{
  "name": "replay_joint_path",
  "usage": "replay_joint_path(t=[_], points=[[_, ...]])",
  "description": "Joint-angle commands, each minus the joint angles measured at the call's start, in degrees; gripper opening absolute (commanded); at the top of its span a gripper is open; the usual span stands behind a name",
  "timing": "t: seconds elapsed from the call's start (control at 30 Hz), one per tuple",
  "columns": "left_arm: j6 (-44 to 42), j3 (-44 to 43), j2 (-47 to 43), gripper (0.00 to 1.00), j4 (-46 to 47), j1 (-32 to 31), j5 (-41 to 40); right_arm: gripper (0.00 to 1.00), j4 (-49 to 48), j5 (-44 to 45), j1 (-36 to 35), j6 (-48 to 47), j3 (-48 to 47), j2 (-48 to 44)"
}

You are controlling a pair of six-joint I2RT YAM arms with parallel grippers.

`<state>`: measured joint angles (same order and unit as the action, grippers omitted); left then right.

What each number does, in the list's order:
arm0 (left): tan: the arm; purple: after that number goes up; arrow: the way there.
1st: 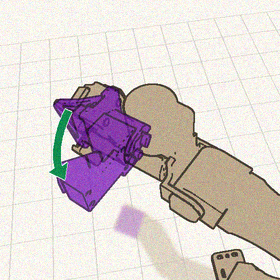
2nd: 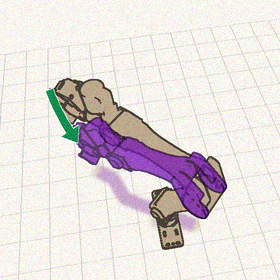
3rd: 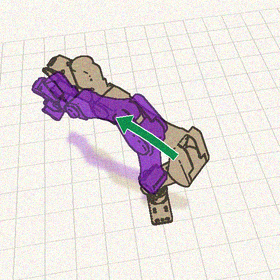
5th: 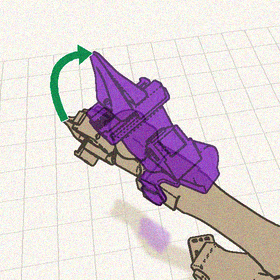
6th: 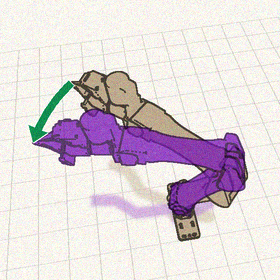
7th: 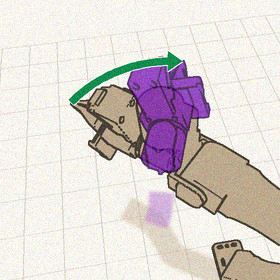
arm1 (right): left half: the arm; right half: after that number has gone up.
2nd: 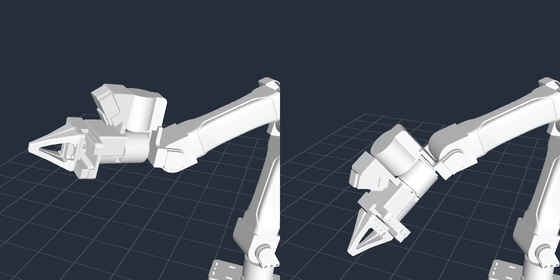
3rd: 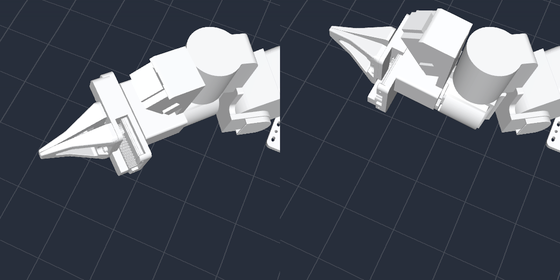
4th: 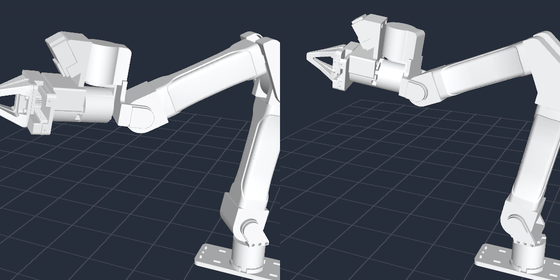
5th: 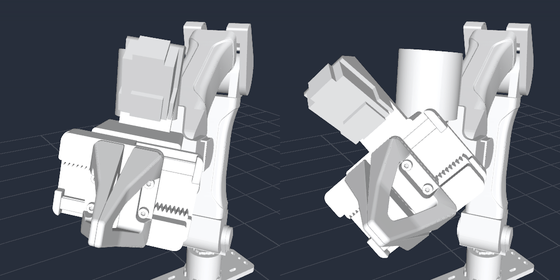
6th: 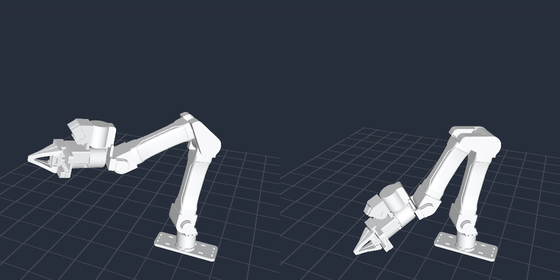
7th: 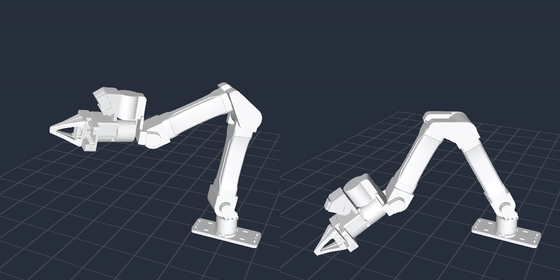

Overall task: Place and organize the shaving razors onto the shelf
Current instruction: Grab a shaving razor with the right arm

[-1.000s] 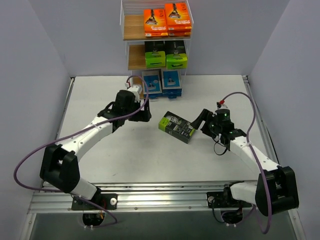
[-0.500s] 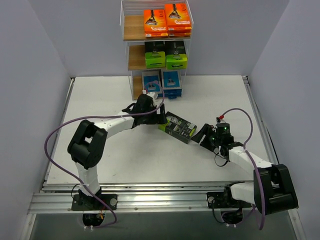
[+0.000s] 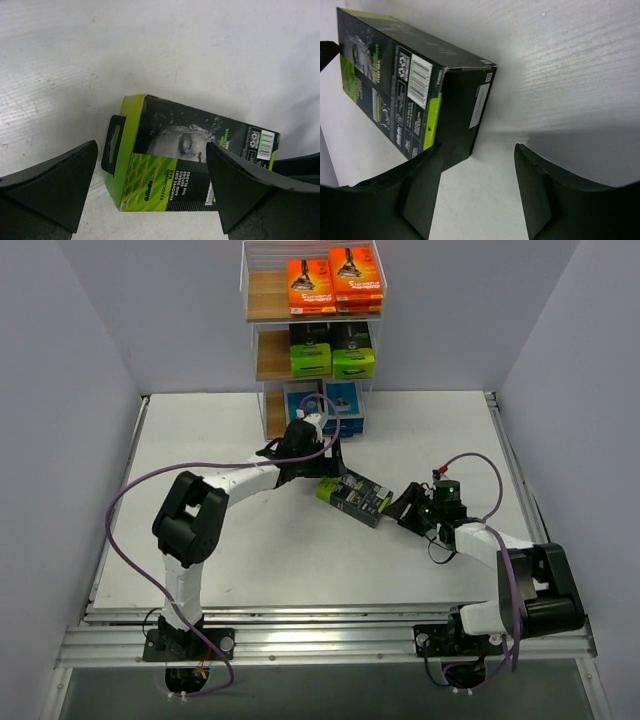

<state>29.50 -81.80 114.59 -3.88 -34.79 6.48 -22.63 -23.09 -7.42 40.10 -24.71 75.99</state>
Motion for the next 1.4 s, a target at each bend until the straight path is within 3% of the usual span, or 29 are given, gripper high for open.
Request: replay_joint_path(t=[0.0, 0.13, 0.2, 0.4, 0.9, 1.37], points=[[-0.7, -2.0, 2.0, 0.99, -1.1, 0.4, 0.5, 0.54, -3.6, -2.3, 0.7, 0.0, -2.2, 2.8], [0.0, -2.2, 2.8, 1.0, -0.3, 0.4, 3.4, 0.49, -4.6, -2.2, 0.7, -0.1, -2.8, 4.7], [1.0, -1.0, 2.1, 0.93, 2.5, 0.3, 5.0, 0.47, -4.9, -2.1, 0.7, -0.1, -2.9, 5.7], [5.2, 5.2, -5.6, 0.88, 12.9, -0.4, 10.3, 0.46, -6.5, -2.1, 1.0, 0.2, -2.5, 9.1], [9.1, 5.5, -14.7, 0.86, 12.9, -7.9, 11.3, 0.5, -9.8, -4.9, 0.8, -1.4, -3.8, 14.3], [10.1, 9.2, -14.5, 0.86, 12.6, -14.9, 8.5, 0.53, -11.3, -8.1, -2.6, -1.2, -7.8, 19.8]])
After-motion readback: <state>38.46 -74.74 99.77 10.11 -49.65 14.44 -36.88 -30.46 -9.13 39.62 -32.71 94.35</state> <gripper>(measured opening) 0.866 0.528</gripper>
